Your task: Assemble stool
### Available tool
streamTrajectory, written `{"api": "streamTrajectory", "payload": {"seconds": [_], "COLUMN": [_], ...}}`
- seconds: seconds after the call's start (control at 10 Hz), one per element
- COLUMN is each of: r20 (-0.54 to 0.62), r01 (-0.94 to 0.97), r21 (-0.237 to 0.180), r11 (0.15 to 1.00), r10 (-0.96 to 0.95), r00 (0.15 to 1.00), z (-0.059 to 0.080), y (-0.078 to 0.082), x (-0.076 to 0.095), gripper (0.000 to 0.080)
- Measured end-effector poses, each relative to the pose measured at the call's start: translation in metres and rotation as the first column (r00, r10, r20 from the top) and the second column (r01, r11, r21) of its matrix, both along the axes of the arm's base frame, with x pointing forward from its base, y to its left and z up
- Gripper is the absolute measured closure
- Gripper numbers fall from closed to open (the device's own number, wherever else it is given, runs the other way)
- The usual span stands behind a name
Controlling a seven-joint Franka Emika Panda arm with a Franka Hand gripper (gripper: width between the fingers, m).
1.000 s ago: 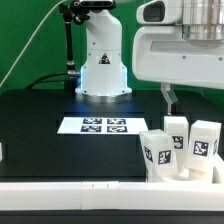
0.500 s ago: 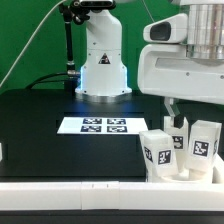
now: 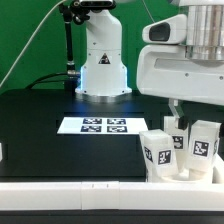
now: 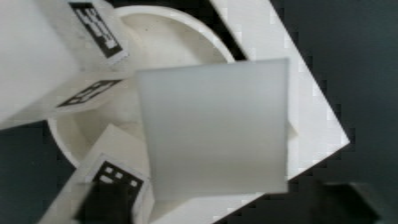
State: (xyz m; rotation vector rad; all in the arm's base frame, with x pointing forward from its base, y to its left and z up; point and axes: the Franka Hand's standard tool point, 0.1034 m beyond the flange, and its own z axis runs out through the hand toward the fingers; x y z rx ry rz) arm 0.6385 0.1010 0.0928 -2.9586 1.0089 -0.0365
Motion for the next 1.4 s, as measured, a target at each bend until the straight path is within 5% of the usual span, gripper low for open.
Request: {"api": "streamTrajectory", "payload": {"seconds": [0.4,0.6,0.9,1.4], "r20": [0.0,0.019,0.04,-0.019], "r01": [0.033,0.261,0.577,0.821], "r21": [0.003,0.037,0.106,0.138], "r11": [0.999,0.965,0.81,0.553], "r10": [-0.033,-0.262,-0.584,-0.828], "r00": [0.999,0.965,0.811,0.561], "z": [0.0,-0.0008,-0.0013,-0.0021], "y": [-0.0004,-0.001,0.0012,0.0007], "x": [0.0001,0.001,-0.0014,-0.0014], "gripper": [0.0471,0.0471,0.0471,0.0469]}}
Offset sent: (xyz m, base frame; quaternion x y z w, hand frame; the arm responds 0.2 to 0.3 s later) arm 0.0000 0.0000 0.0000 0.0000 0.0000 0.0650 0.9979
